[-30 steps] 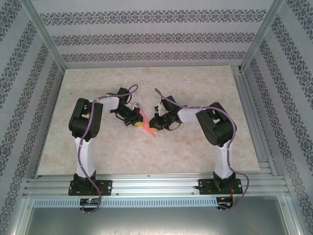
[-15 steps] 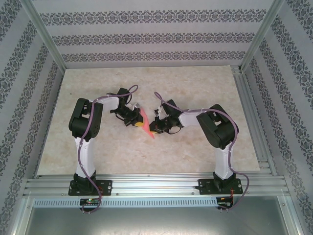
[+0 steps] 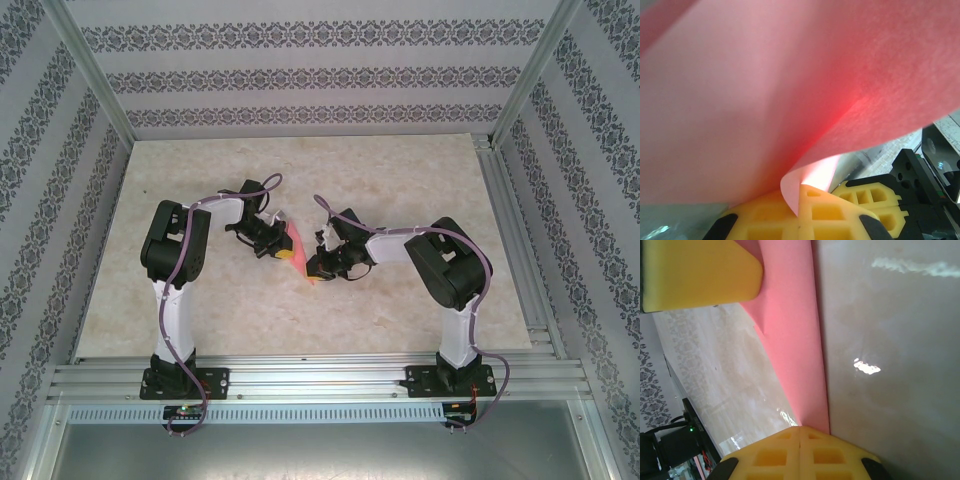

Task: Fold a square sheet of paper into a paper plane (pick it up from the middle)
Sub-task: Fold the wing for the fifth time at the center of the table.

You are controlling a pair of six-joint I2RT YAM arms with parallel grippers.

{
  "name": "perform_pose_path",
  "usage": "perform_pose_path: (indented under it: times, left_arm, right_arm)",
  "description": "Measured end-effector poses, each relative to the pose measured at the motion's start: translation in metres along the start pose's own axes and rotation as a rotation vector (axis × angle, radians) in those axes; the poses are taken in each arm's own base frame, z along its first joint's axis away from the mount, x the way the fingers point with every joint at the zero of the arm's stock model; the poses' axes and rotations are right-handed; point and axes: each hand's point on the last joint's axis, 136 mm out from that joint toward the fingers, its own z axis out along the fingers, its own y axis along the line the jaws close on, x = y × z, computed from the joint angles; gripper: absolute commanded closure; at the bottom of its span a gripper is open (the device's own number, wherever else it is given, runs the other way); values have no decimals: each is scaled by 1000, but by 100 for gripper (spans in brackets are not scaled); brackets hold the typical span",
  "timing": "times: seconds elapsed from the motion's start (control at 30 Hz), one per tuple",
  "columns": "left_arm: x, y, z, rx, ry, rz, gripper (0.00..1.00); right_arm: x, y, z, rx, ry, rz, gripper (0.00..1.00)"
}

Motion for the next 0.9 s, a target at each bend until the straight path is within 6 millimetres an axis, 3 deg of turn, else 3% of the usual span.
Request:
perform_pose_path:
  times: [0.27, 0.47, 0.67, 0.77, 0.9]
  left_arm:
    - [-2, -3, -3, -3, -6, 0, 77]
    - [-14, -6, -22, -46, -83, 7, 68]
    - [-21, -22, -57, -62, -195, 25, 71]
    - [-19, -42, -74, -24, -247, 41, 80]
    - [-15, -73, -84, 82, -263, 72, 83]
  right_arm:
    - [0, 0, 1, -10, 5, 4, 100]
    - [0, 0, 1, -16, 8, 6, 100]
    - [0, -1, 1, -21, 11, 8, 100]
    - [0, 0, 1, -22, 11, 7, 100]
    - [0, 0, 2, -23, 12, 8, 100]
